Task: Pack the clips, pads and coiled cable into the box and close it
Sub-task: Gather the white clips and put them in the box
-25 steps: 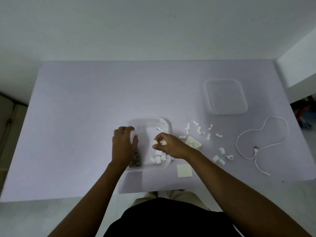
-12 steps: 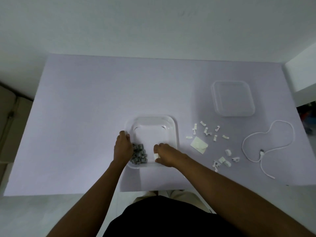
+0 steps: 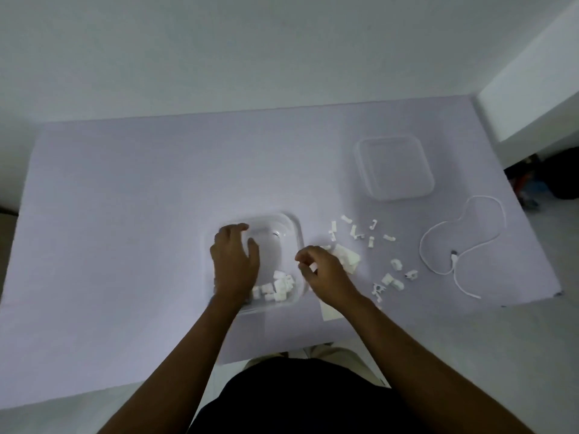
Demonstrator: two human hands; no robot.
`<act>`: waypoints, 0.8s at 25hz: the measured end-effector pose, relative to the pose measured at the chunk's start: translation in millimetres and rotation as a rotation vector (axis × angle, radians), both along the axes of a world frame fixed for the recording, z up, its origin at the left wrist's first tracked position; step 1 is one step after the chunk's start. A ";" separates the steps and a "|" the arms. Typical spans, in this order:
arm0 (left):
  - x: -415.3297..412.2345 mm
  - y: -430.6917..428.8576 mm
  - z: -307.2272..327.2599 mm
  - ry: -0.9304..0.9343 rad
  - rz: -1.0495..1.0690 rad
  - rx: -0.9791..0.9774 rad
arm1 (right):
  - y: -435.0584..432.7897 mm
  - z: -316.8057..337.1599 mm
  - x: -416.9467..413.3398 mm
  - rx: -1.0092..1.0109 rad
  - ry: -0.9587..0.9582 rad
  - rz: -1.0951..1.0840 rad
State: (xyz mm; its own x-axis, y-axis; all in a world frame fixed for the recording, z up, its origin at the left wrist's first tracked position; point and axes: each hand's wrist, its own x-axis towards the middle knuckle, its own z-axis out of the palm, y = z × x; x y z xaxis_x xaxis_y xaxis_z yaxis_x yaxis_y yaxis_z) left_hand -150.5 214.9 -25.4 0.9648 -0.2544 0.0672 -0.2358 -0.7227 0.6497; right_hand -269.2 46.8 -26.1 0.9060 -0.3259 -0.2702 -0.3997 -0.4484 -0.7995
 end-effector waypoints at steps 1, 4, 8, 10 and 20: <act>-10.8 -18.9 6.0 -0.022 -0.109 -0.046 | -11.8 -1.7 -11.4 0.001 -0.029 -0.157; -49.6 -71.3 6.4 0.111 -0.543 -0.051 | -42.4 -12.1 -51.6 -0.066 0.027 -0.510; -79.5 -109.8 -24.7 0.205 -0.961 0.418 | -64.3 -26.7 -114.1 -0.127 0.164 -0.736; -90.2 -119.3 -34.3 0.195 -1.011 0.687 | -65.7 -34.3 -143.4 -0.106 0.222 -0.759; -93.0 -134.9 -57.7 0.322 -0.873 0.661 | -47.1 -71.6 -165.0 -0.171 0.313 -0.653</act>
State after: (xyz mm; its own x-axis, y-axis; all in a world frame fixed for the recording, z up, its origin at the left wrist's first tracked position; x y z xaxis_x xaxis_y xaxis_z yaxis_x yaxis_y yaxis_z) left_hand -243.6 80.0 -83.1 0.3888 -0.7406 -0.5481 -0.7175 -0.6166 0.3242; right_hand -434.2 -0.3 -97.7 0.4021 -0.8326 -0.3809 -0.8252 -0.1493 -0.5447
